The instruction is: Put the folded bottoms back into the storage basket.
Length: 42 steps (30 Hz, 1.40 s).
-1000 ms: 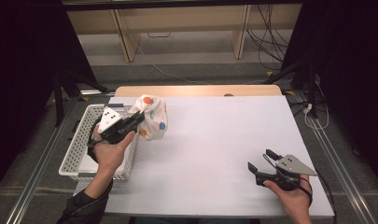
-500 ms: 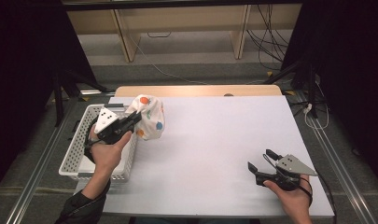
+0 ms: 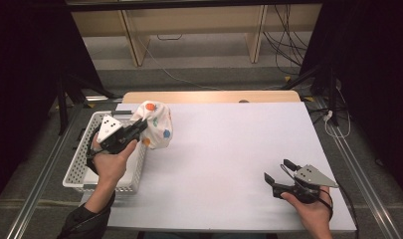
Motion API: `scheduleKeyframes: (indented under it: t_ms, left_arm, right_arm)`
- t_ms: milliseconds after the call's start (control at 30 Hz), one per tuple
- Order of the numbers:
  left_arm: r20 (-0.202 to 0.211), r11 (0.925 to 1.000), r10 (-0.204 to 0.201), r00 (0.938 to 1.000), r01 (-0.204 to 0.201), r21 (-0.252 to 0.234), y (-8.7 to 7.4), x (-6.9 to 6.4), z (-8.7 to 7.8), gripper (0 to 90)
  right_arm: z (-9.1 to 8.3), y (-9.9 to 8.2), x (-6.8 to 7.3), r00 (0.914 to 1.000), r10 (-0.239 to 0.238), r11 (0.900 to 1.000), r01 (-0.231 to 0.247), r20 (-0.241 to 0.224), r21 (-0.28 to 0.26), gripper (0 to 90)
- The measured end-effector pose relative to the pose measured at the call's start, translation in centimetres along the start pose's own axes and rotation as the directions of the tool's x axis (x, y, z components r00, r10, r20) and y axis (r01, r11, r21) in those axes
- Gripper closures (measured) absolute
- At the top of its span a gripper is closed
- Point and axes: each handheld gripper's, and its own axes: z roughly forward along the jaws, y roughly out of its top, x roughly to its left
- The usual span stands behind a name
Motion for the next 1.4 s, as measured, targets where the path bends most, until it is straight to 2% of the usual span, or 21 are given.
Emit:
scheduleKeyframes:
  t_ms: [1400]
  left_arm:
    - [-0.029,1.0000,-0.006,0.9996,0.006,0.000,-0.3,1.2,-1.0,84.4]
  right_arm:
    - [0.0,0.0,0.0,1.0000,0.000,1.0000,0.000,0.004,-0.002,16.9]
